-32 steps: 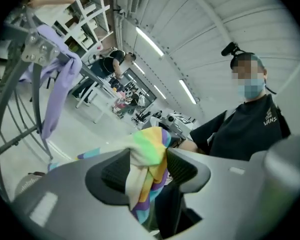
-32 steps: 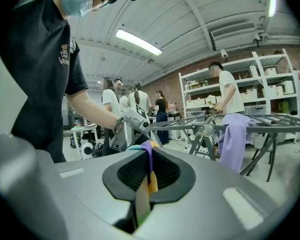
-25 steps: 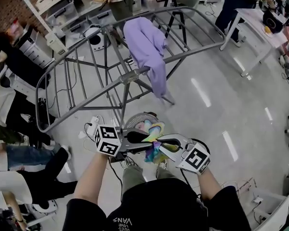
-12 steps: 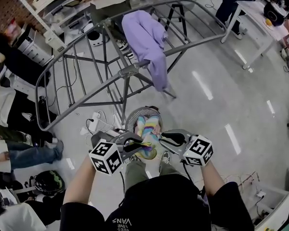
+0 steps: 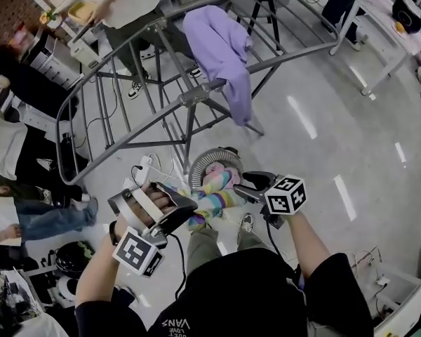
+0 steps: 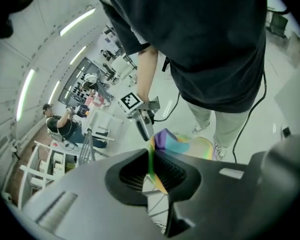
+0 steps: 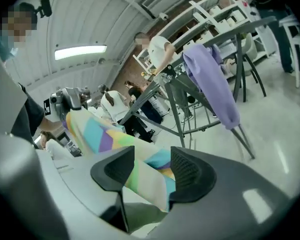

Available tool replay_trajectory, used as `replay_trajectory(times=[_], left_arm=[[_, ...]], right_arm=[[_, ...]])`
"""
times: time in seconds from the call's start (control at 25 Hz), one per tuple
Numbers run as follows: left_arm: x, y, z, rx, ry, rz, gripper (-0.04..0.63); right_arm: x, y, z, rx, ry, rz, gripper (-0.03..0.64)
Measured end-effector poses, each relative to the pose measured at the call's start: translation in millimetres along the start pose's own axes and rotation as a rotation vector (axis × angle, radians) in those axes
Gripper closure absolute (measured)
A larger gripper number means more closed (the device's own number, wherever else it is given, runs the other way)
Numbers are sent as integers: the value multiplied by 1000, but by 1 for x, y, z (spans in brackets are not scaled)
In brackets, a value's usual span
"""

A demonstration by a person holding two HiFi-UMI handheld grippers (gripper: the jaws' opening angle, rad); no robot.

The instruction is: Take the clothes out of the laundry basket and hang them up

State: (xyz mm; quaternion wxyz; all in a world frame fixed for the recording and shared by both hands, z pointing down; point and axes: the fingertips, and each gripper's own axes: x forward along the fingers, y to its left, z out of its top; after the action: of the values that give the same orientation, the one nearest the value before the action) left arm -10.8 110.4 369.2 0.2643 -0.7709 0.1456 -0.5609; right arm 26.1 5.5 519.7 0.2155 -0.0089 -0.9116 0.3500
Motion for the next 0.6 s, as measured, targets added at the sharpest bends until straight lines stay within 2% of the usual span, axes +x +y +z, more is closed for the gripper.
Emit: replay_trajectory(times=[0.12, 0.28, 0.44, 0.6], left_arm=[[-15, 10, 2, 43, -1, 81, 558], [-32, 24, 13, 72, -44, 157, 558], [-37, 25, 15, 79, -61, 174, 558], [-35, 22, 15, 62, -63, 158, 558]], right_arm=[[9, -2, -13, 88, 5, 42, 365], [15, -11, -15, 247, -60, 80, 321], [22, -26, 8, 369, -164, 148, 291], [37, -25, 21, 417, -124, 256, 293]])
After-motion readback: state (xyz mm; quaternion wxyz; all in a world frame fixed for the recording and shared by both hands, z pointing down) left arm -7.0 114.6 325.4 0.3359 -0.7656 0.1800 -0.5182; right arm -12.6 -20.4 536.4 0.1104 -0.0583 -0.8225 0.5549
